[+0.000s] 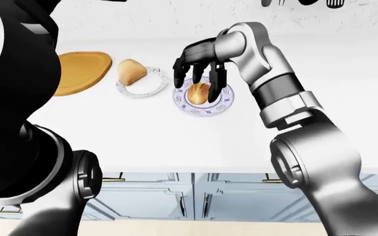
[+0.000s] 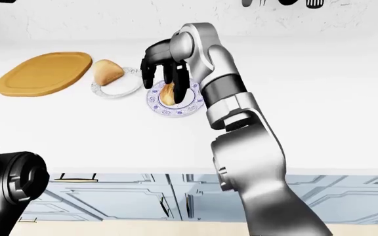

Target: Place all breads on the cutting board.

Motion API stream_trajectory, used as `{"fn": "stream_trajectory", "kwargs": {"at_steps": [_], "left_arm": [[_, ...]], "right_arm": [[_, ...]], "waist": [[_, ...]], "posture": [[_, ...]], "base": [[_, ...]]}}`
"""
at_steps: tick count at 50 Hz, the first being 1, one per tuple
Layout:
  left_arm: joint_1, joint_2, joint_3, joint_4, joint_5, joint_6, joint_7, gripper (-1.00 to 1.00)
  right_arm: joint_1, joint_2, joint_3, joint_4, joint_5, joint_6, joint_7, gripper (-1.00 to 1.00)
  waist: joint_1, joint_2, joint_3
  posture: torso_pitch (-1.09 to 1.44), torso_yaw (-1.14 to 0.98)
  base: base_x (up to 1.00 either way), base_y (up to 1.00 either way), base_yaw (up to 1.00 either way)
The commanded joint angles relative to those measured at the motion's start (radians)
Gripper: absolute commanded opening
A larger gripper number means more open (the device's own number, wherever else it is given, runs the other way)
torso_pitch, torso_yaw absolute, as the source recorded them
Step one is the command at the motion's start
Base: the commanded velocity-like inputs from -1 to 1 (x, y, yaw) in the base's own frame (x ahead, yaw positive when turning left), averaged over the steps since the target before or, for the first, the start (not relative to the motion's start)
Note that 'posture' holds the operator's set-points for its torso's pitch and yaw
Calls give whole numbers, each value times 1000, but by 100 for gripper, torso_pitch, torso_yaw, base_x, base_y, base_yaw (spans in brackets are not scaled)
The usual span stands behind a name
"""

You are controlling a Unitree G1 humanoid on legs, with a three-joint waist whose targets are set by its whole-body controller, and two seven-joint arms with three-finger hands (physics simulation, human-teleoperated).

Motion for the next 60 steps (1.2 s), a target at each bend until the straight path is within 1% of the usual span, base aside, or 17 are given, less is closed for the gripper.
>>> {"fn": "stream_trajectory", "kwargs": {"at_steps": [1, 14, 21, 22, 27, 40, 47, 56, 60], "left_arm": [[-29, 8, 13, -6, 11, -23, 1, 100], [-27, 1, 10, -6, 24, -23, -9, 100], [-23, -2, 8, -6, 33, -27, -16, 100], [-22, -2, 8, -4, 34, -29, -18, 100], [-18, -3, 6, -1, 42, -36, -26, 100], [-20, -11, 4, -5, 54, -30, -33, 100], [-22, -13, 4, -3, 59, -30, -38, 100], [-21, -17, 4, -7, 67, -28, -44, 100], [-20, -19, 2, -7, 71, -30, -47, 100]], "right_arm": [[-55, -17, -15, -16, 6, -13, -38, 24], [-128, -42, -13, 115, -29, -7, -144, 22], [-131, -36, 0, 153, -69, -9, -208, 33], [-130, -35, 2, 159, -76, -11, -220, 44], [-116, -27, -3, 171, -87, -6, -236, 36], [-79, -14, -3, 189, -106, -7, -269, 26], [-79, -14, -5, 191, -110, -10, -282, 28], [-61, -10, 2, 205, -127, -17, -332, 22], [-58, -9, 2, 208, -134, -18, -340, 24]], "waist": [[-1, 2, -33], [0, 0, -33], [2, 0, -33], [2, 0, -33], [3, -1, -33], [5, -2, -36], [6, -3, -35], [7, -4, -36], [8, -5, -37]], "posture": [[0, 0], [0, 0], [0, 0], [0, 0], [0, 0], [0, 0], [0, 0], [0, 0], [0, 0]], "base": [[0, 0, 0], [0, 0, 0], [0, 0, 0], [0, 0, 0], [0, 0, 0], [0, 0, 0], [0, 0, 0], [0, 0, 0], [0, 0, 0]]}}
